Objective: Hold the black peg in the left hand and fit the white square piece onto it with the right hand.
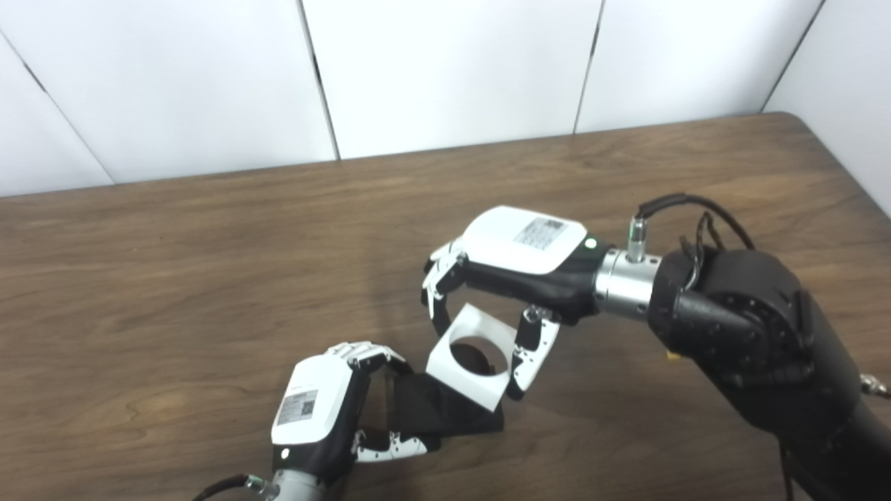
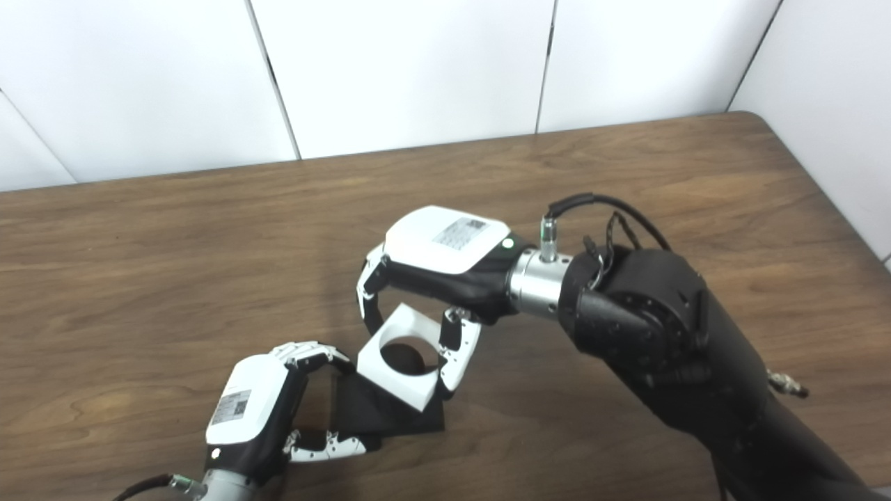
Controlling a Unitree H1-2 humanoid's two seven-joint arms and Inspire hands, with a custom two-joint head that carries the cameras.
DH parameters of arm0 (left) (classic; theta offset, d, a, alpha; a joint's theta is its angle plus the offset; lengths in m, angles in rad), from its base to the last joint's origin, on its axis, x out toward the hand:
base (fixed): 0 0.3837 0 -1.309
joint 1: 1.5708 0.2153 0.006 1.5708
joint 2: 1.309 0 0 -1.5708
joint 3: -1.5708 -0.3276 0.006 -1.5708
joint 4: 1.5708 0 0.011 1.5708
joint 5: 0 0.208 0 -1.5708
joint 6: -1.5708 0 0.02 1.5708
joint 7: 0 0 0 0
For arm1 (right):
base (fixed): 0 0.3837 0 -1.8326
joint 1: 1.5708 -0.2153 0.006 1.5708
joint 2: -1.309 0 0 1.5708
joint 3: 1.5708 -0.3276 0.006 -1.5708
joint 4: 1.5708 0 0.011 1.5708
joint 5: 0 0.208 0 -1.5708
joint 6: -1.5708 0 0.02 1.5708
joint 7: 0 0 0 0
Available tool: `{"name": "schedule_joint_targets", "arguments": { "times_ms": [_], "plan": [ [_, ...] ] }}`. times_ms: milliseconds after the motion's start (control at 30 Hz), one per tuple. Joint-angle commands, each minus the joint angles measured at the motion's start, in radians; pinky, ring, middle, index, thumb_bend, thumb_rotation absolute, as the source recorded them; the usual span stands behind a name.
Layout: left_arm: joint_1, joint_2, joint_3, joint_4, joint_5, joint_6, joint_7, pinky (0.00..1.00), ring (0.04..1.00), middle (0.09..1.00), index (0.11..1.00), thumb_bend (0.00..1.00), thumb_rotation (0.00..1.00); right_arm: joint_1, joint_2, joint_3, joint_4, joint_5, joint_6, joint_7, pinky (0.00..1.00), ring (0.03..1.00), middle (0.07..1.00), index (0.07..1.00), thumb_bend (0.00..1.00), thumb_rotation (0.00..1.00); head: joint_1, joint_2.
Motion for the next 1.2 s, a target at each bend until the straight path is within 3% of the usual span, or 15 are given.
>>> {"name": "schedule_joint_targets", "arguments": {
  "times_ms": [0, 1167],
  "plan": [
    [0.006, -0.012, -0.019, 0.016, 0.005, 0.012, -0.032, 0.82, 0.777, 0.709, 0.484, 0.52, 0.05, -0.025, 0.003, -0.005, -0.005, -0.009, -0.035, -0.022, 0.85, 0.852, 0.745, 0.481, 0.52, 0.13, -0.001, 0.000],
    [0.001, -0.026, -0.045, -0.006, 0.023, 0.033, -0.029, 0.82, 0.772, 0.704, 0.484, 0.52, 0.05, 0.019, 0.067, 0.020, 0.081, -0.071, -0.138, -0.063, 0.85, 0.856, 0.747, 0.482, 0.52, 0.13, 0.006, 0.015]
  ]
}}
